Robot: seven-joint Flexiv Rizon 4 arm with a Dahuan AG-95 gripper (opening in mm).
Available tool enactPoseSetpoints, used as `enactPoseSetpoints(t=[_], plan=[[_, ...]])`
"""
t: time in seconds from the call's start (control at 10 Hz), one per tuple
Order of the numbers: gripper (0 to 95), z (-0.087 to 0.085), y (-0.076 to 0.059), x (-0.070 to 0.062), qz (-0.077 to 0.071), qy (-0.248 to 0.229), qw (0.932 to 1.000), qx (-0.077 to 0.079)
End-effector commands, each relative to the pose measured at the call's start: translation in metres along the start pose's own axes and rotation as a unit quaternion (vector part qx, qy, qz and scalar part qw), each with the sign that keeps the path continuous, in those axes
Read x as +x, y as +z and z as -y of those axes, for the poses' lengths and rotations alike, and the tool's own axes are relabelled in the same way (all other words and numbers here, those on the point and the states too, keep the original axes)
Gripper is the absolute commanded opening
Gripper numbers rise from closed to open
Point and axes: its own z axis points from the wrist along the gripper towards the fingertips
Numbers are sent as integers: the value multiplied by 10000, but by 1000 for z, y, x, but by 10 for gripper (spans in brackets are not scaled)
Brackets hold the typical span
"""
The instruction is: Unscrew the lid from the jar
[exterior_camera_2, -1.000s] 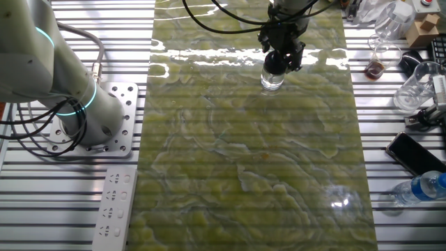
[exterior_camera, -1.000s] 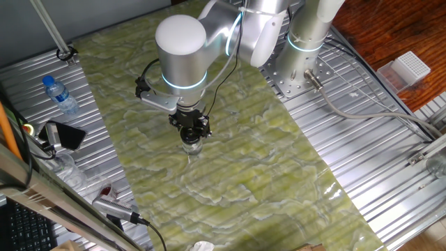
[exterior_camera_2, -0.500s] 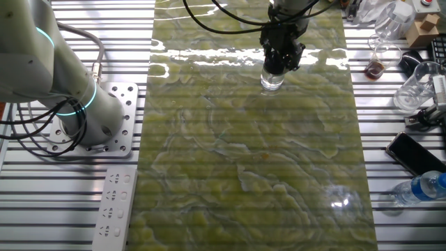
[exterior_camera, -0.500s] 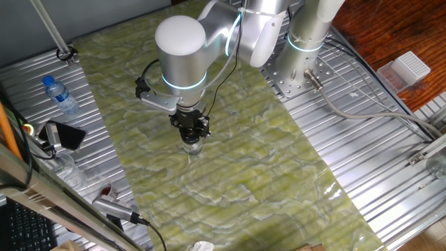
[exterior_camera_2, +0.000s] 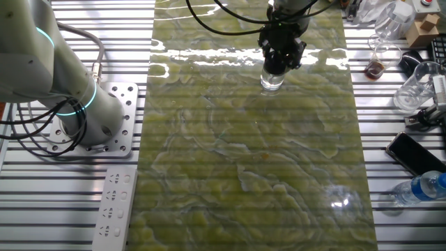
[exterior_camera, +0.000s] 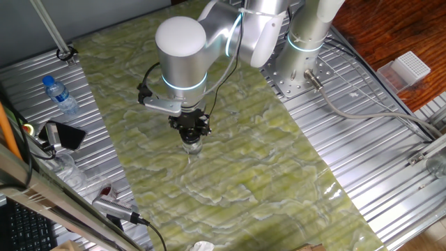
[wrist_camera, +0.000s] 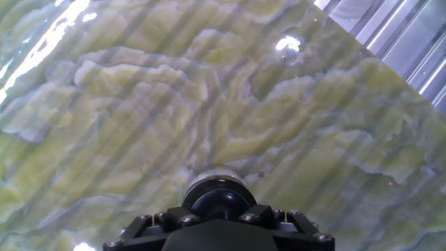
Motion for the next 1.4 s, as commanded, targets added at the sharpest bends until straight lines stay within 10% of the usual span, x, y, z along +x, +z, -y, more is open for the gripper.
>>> enactPoseSetpoints(t=[0.1,0.8,0.9,1.4], plan=[[380,0,0,0,-35,-653,9978,39],[190,0,-1,0,-106,-2358,9715,205],[0,0,-1,0,-95,-2772,9605,220],[0,0,-1,0,49,-3736,9269,363]])
